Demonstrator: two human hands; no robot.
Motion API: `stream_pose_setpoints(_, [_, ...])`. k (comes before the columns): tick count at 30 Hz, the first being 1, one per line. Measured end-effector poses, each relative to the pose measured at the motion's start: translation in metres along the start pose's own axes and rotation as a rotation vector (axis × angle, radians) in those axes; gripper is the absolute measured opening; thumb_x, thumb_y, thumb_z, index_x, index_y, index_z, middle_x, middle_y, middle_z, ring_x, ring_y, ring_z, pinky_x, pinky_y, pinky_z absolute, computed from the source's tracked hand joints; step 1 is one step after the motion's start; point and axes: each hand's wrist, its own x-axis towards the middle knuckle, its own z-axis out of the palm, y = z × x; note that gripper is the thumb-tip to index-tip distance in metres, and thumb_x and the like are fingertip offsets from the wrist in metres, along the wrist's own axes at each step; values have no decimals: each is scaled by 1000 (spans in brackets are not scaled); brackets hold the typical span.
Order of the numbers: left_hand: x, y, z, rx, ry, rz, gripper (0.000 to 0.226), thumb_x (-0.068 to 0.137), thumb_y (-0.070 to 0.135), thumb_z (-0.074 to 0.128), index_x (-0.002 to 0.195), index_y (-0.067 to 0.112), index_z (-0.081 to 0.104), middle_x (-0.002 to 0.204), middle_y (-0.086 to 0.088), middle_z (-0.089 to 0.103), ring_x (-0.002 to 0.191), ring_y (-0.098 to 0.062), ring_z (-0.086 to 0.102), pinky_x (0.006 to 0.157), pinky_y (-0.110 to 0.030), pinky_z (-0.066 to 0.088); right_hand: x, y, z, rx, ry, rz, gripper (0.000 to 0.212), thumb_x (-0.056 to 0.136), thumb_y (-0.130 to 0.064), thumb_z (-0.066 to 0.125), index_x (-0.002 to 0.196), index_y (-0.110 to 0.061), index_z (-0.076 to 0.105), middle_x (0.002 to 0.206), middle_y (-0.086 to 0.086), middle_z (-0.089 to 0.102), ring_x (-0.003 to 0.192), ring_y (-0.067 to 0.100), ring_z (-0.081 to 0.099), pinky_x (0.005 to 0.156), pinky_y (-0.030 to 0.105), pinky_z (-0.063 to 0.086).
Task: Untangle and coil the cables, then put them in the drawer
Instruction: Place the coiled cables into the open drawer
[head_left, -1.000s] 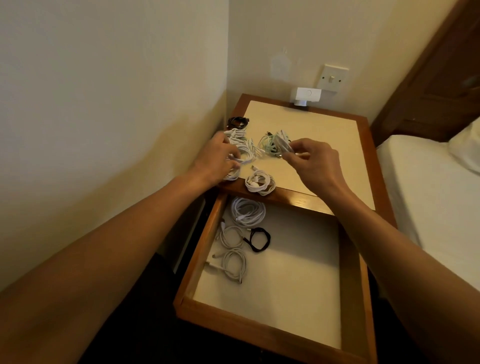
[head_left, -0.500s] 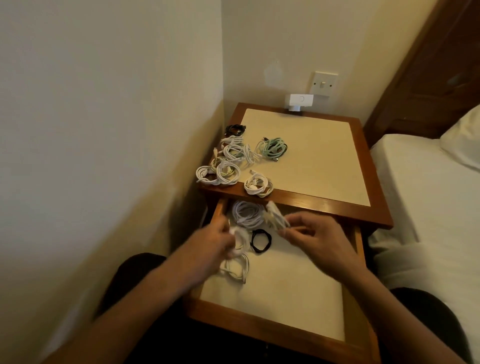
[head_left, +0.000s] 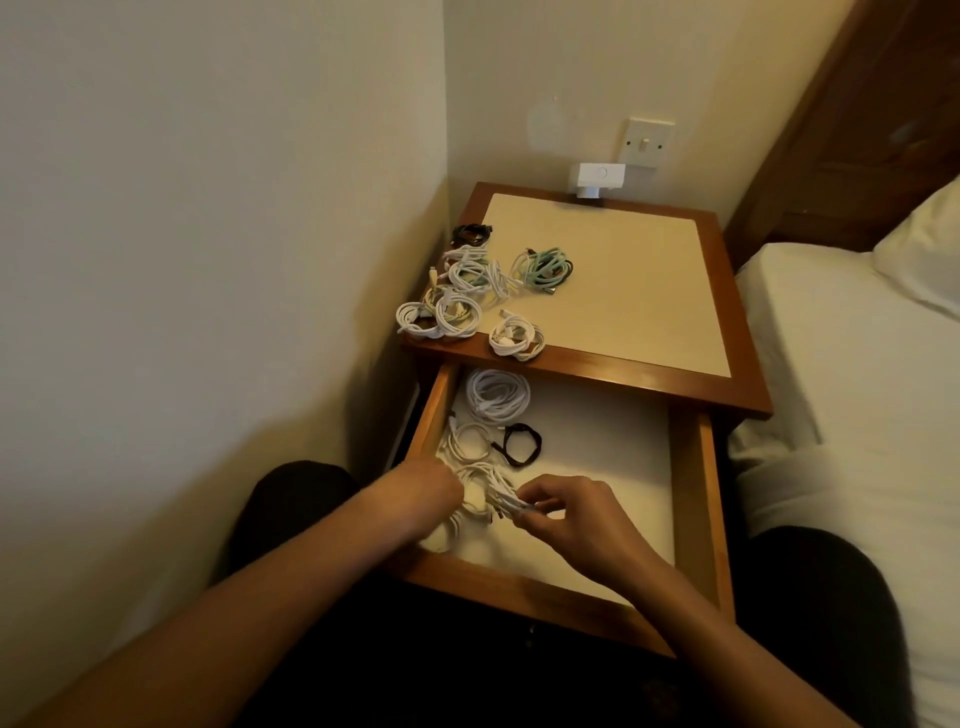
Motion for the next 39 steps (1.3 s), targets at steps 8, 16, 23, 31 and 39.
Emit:
stream_pose_setpoints(8, [-22, -33, 11, -626, 529, -218, 24, 99, 15, 56, 110, 27, 73, 112, 6, 64, 108, -13, 55, 87, -27, 43, 15, -12, 30, -317, -285, -148, 16, 90, -31, 76, 105, -25, 79, 105, -8, 77, 97, 13, 68, 85, 31, 55])
stream_pose_setpoints(16, [-18, -35, 17, -931, 899, -337, 23, 95, 6, 59, 96, 20, 78, 100, 5, 66, 96, -10, 60, 84, -27, 48, 28, -29, -1, -159, -307, -99, 18, 85, -30, 83, 103, -29, 81, 101, -16, 76, 82, -6, 62, 70, 17, 46])
stream_pose_setpoints(23, [-15, -35, 15, -951, 982, -392, 24, 94, 4, 59, 94, 20, 77, 94, 9, 65, 90, -5, 60, 79, -20, 50, 59, -53, 42, -597, -262, -308, 20, 88, -19, 76, 108, -22, 78, 99, 2, 71, 97, 25, 67, 82, 43, 58])
stream_pose_setpoints(31, [-1, -51, 7, -861, 1039, -358, 16, 92, 8, 64, 98, 19, 74, 97, 6, 66, 92, -12, 59, 81, -30, 51, 73, -73, 8, -542, -222, -280, 29, 93, -31, 75, 121, -24, 74, 115, 0, 75, 105, 20, 69, 93, 41, 56])
stream_pose_setpoints(39, [65, -104, -55, -297, 936, -218, 26, 91, 12, 66, 117, 14, 68, 117, -6, 66, 110, -28, 55, 94, -43, 48, 144, -67, -78, -665, 207, -198, 45, 94, -31, 69, 136, -18, 62, 137, 10, 59, 117, 34, 58, 94, 43, 50])
